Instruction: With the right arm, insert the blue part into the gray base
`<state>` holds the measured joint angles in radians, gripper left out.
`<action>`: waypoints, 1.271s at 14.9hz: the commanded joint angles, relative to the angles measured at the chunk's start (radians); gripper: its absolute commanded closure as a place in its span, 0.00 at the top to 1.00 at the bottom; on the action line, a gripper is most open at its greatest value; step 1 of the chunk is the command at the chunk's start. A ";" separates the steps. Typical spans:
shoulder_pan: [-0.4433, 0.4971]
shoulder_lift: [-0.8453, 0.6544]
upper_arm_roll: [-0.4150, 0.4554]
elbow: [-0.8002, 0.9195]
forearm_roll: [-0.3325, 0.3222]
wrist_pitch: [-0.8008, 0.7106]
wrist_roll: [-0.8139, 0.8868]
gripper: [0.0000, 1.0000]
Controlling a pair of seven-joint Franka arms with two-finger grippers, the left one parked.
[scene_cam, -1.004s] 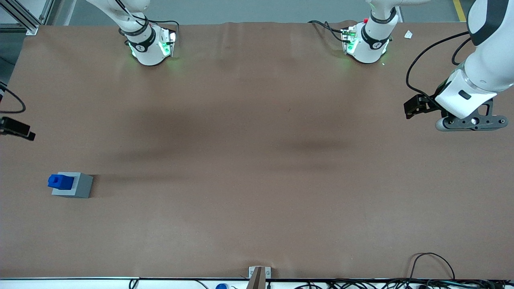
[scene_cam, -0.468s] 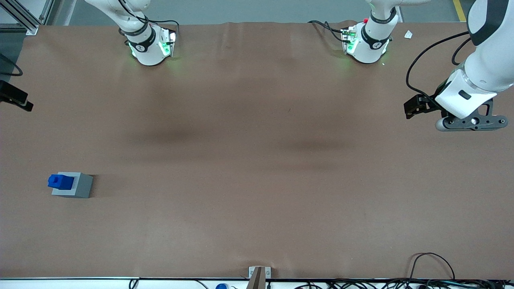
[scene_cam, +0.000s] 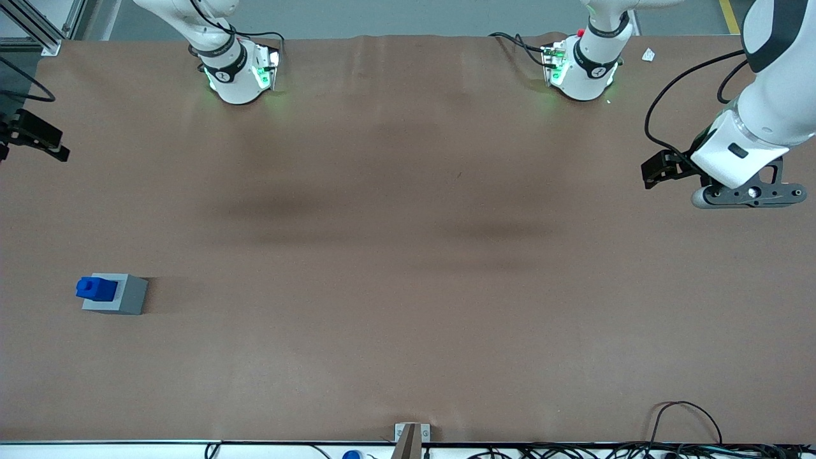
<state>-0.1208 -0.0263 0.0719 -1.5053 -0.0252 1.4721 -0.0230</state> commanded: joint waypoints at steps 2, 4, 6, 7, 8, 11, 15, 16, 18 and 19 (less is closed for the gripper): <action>0.056 -0.030 0.000 -0.026 0.001 0.004 0.060 1.00; 0.154 -0.027 -0.070 -0.019 -0.016 0.004 0.061 1.00; 0.194 -0.027 -0.148 -0.007 -0.012 0.011 0.046 1.00; 0.173 -0.027 -0.147 -0.007 -0.006 0.010 0.037 1.00; 0.141 -0.027 -0.133 -0.007 -0.001 0.010 0.025 1.00; 0.064 -0.026 -0.063 -0.007 0.001 0.008 0.023 1.00; 0.069 -0.023 -0.063 0.010 0.001 0.011 0.025 1.00; 0.070 -0.024 -0.057 0.010 0.001 0.008 0.035 1.00; 0.067 -0.023 -0.040 0.013 0.001 0.011 0.037 1.00; 0.064 -0.023 -0.040 0.013 0.001 0.014 0.037 1.00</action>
<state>-0.0331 -0.0328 0.0088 -1.4860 -0.0286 1.4829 0.0084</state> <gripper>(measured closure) 0.000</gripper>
